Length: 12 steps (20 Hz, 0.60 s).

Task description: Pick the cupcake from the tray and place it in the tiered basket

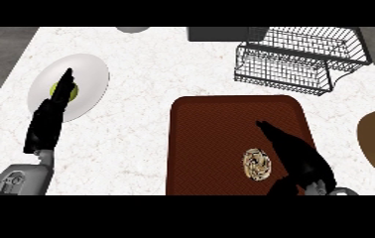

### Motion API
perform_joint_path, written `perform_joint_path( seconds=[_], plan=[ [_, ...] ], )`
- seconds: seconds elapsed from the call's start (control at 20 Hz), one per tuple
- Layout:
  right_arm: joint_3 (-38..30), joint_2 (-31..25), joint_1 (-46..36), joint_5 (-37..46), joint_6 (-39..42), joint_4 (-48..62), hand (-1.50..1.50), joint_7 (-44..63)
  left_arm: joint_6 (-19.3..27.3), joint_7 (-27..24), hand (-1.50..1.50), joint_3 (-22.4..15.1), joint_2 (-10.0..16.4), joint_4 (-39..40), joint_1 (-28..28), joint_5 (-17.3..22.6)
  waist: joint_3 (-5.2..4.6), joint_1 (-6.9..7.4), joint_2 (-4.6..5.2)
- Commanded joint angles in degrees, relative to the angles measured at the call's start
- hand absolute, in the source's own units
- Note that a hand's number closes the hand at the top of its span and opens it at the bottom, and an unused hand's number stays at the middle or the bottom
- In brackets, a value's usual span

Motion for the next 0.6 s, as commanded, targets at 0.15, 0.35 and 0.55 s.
perform_joint_path(
  seconds=[0.15, 0.35, 0.55],
  plan=[
    [1.5, 3.4, 3.7, 7.2, -0.8, 3.2, -1.50, -1.8, -1.1, 0.2, 0.00, 0.0, -2.0, -4.6, 4.3, -2.1, 0.02, 0.03, -0.04],
    [-3.2, 6.3, -1.2, 3.2, 5.6, 5.7, -1.50, 0.2, -3.5, 0.0, 0.00, 2.7, -1.6, -0.7, 0.1, -1.9, 0.01, 0.04, 0.00],
    [-1.1, 9.1, -0.4, 8.0, 1.8, 13.0, -1.50, -5.1, -3.3, 0.6, 0.00, 4.5, -1.8, 2.2, -3.6, -2.8, 0.01, -0.02, 0.06]
  ],
)
